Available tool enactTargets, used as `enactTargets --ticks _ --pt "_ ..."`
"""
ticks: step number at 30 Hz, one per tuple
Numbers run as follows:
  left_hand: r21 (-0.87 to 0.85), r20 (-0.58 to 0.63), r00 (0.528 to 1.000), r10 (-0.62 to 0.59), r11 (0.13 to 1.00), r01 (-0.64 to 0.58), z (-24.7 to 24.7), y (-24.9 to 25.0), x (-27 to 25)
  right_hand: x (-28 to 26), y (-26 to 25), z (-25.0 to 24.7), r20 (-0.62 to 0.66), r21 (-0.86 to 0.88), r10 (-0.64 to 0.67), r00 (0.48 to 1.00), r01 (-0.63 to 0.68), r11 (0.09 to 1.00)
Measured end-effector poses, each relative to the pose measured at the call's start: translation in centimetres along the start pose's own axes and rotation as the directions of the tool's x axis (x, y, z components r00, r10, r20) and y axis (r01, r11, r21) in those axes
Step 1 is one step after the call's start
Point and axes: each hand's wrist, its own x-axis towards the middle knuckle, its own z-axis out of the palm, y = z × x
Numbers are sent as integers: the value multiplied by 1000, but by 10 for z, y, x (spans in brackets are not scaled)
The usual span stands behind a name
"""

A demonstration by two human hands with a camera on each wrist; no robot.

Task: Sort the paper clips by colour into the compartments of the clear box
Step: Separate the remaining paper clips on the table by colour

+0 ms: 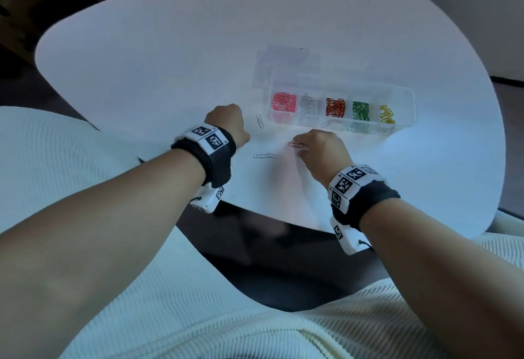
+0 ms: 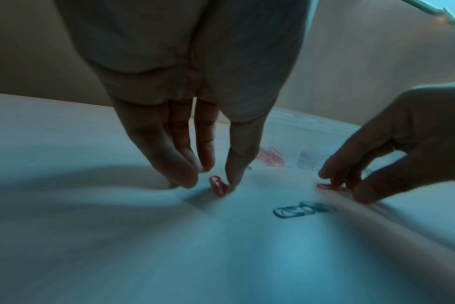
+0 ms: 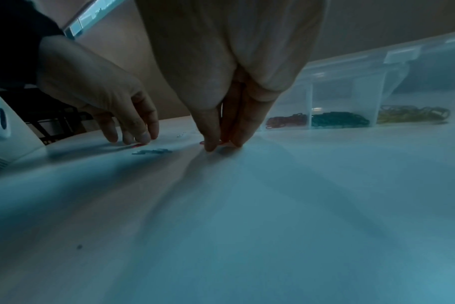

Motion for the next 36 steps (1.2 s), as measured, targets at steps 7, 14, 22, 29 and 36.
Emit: enactTargets --ticks 7,14,22,29,36 --pt "51 23 997 73 996 -74 14 6 -1 7 -8 -2 53 -53 70 996 -68 996" --pt "85 30 997 77 993 -79 18 3 -2 12 -20 -5 117 -88 150 982 -140 986" --pt "50 47 998 35 998 -37 19 3 0 14 -22 -10 148 -14 219 964 -219 976" --pt "30 61 998 15 999 -17 19 0 0 20 -36 -15 211 -184 236 948 -199 963" --pt "27 55 998 32 999 -34 20 2 2 15 -46 -9 275 -198 -45 961 102 975"
